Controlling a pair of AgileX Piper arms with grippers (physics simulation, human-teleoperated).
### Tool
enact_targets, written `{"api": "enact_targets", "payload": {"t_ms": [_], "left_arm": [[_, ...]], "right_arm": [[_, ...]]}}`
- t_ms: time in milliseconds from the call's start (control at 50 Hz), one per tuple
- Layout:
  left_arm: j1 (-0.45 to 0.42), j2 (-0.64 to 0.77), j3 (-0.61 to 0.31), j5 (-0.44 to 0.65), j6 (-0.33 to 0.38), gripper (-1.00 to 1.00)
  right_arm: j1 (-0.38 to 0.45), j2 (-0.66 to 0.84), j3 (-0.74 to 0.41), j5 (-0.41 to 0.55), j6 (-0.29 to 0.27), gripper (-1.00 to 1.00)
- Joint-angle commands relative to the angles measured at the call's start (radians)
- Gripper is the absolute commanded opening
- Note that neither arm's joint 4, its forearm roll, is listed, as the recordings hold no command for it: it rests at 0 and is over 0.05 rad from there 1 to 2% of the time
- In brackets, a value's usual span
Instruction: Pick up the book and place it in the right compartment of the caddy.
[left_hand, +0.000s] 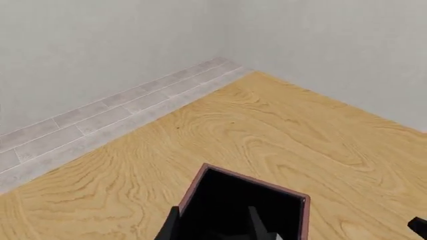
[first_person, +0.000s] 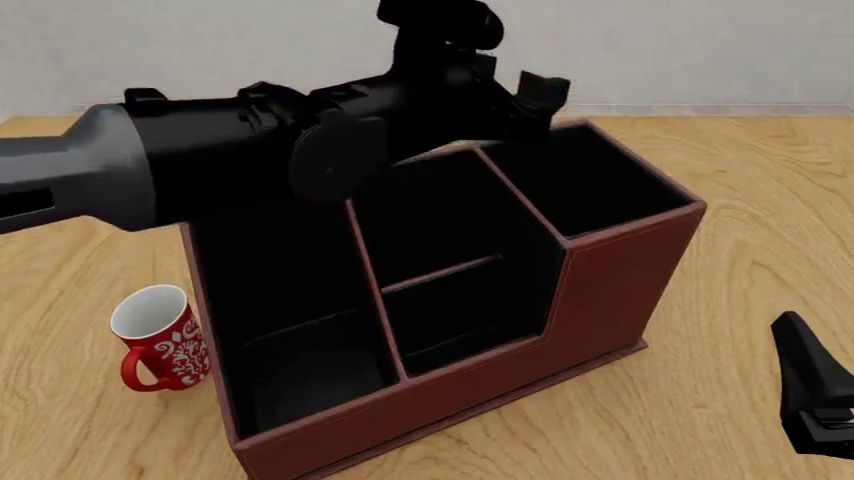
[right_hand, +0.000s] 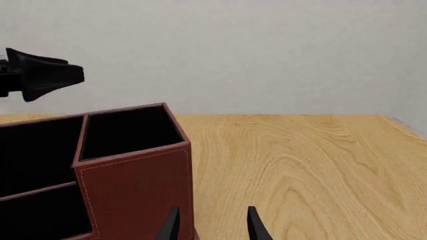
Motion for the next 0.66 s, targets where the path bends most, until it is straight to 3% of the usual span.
{"api": "enact_targets", "payload": {"t_ms": [20, 660], "left_arm": [[-0.028, -0.139, 0.051, 0.011, 0.098, 1.00], [-0.054, -0.374, 0.252, -0.027, 0.131, 1.00]], "right_arm": [[0.000, 0.000, 0.000, 0.000, 0.000, 1.00], [0.000, 0.000, 0.000, 0.000, 0.000, 1.00]]}}
